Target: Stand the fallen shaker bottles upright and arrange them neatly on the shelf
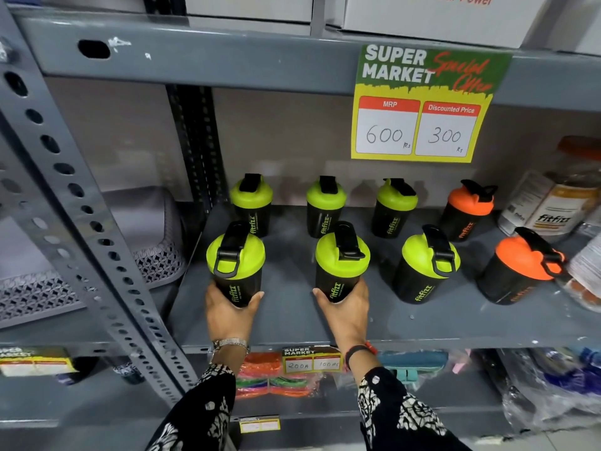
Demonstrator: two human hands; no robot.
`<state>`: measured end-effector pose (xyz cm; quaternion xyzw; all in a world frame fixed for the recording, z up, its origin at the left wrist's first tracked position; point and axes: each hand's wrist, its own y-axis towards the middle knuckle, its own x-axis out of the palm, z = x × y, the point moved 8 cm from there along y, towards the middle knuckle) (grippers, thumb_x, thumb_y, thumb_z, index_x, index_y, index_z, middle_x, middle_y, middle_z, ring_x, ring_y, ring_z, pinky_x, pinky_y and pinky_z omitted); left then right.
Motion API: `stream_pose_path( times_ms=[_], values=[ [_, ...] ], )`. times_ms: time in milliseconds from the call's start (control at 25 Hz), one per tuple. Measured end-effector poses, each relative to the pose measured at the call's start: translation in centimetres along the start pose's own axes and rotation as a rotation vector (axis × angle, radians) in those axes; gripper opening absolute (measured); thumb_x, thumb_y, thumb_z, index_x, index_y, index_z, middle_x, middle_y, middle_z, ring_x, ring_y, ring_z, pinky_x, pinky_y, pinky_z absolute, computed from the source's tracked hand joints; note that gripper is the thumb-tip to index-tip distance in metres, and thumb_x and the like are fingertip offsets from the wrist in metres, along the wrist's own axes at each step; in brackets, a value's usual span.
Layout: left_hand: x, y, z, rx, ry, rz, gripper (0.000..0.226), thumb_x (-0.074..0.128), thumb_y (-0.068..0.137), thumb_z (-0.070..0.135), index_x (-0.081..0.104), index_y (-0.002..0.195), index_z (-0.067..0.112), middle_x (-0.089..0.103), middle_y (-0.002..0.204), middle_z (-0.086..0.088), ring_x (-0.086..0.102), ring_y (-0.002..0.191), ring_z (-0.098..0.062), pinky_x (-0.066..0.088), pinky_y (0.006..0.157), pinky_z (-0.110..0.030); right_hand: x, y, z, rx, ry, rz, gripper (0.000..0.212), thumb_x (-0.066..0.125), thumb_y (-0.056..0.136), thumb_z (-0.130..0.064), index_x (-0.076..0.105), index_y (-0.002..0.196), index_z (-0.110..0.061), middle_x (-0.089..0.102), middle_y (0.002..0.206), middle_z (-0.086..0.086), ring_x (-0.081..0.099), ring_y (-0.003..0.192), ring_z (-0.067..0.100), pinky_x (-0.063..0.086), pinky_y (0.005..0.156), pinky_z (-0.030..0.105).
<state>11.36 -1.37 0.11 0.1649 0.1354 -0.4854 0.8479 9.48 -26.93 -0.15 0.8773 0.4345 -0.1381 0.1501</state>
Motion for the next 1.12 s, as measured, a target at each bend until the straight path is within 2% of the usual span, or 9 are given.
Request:
stream_pose_path(
  times_ms=[360,880,1000,1120],
  values=[
    [0.3,0.2,0.1,-0.001,0.005,-0.015,0.08,0.084,0.06,0.016,0.038,0.121,-0.007,0.051,0.121,-0.032,0.049,0.114,-0.044,0.044,0.094,-0.051,0.2,0.2,0.3,0.006,-0.002,-0.018,0.071,0.084,0.059,-0.024,0.047,0.117,-0.006,0.056,0.113,0.015,0.054,0.106,0.029,0.047,0.088,0.036],
    [0.5,-0.1,-0.2,0.014,-0.002,-0.033,0.082,0.081,0.064,0.016,0.034,0.128,-0.004,0.047,0.129,-0.03,0.044,0.121,-0.042,0.04,0.1,-0.05,0.4,0.2,0.5,0.022,-0.011,-0.057,0.074,0.083,0.06,-0.027,0.044,0.119,-0.008,0.054,0.116,0.014,0.053,0.109,0.029,0.046,0.091,0.038],
    [0.4,-0.3,0.4,0.01,0.014,-0.075,0.089,0.082,0.063,0.02,0.03,0.13,-0.005,0.042,0.135,-0.029,0.038,0.126,-0.041,0.035,0.105,-0.05,0.2,0.2,0.1,0.037,-0.019,-0.101,0.085,0.085,0.057,-0.028,0.039,0.125,-0.006,0.05,0.123,0.015,0.048,0.116,0.029,0.043,0.099,0.041],
    [-0.3,-2.0,-0.2,-0.008,0.08,-0.05,0.101,0.081,0.064,0.024,0.017,0.136,-0.006,0.028,0.144,-0.029,0.026,0.134,-0.04,0.024,0.11,-0.047,-0.2,-0.7,0.5,0.028,-0.049,-0.13,0.102,0.086,0.056,-0.03,0.027,0.135,-0.004,0.038,0.138,0.016,0.035,0.13,0.03,0.034,0.109,0.045]
  ],
)
